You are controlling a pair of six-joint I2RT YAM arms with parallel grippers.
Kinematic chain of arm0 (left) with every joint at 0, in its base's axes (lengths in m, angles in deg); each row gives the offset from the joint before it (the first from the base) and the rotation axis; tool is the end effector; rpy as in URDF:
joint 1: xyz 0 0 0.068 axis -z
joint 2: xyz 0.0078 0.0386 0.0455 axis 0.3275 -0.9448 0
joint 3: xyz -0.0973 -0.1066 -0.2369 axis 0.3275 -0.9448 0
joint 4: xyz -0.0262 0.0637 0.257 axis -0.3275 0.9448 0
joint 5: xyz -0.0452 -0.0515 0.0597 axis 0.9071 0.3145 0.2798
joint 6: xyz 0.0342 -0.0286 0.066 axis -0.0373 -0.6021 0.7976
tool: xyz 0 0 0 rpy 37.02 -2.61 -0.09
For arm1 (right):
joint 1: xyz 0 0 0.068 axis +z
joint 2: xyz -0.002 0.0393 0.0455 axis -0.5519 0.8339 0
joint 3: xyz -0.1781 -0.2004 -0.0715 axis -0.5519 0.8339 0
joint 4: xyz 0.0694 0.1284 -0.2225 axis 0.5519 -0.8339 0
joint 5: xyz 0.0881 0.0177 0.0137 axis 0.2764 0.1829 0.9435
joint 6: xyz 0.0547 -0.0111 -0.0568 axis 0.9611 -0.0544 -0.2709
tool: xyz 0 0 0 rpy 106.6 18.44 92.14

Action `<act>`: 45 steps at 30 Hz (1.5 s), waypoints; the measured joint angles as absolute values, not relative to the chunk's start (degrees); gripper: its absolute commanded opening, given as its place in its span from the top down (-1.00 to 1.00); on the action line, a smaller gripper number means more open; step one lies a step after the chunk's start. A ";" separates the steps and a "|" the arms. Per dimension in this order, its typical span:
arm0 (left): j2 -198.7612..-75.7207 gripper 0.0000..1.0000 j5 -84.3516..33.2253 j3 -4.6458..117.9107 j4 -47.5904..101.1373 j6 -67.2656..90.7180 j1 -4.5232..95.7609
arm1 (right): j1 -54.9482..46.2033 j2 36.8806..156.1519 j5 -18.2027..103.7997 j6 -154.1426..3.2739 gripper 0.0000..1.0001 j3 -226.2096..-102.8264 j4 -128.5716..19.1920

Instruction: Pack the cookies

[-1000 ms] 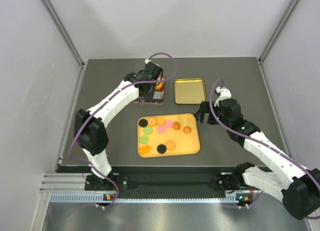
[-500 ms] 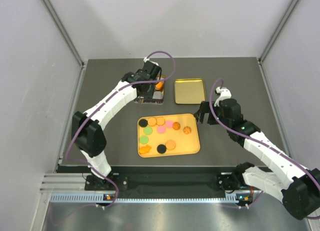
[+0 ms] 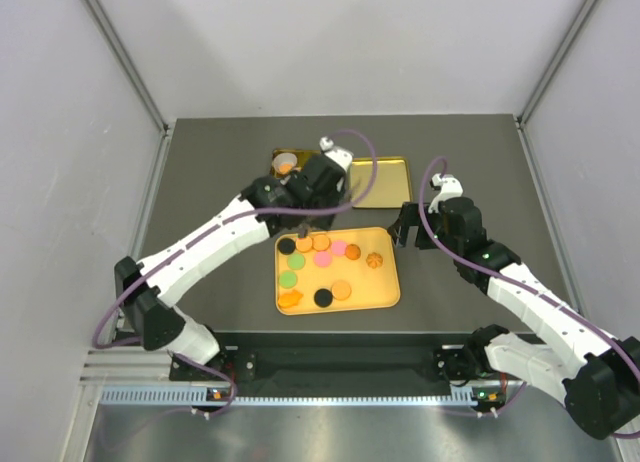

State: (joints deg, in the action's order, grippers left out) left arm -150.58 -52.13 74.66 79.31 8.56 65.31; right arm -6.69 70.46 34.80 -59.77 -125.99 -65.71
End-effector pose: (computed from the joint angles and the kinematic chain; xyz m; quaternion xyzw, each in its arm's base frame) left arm 0.2604 -0.2404 0.3435 0.1969 0.9052 -0.0470 0.3737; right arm 0.2200 0.1107 0.2437 -0.0310 0.8634 0.2075 0.4588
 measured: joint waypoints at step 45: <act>-149.36 -0.01 -51.89 58.37 81.69 -0.55 82.34 | -6.69 70.68 34.12 -59.79 -1.00 -125.99 -65.73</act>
State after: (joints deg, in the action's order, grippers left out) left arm -149.36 -51.89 58.37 81.69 -0.55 82.34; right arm -6.69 70.68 34.12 -59.79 -125.99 -65.73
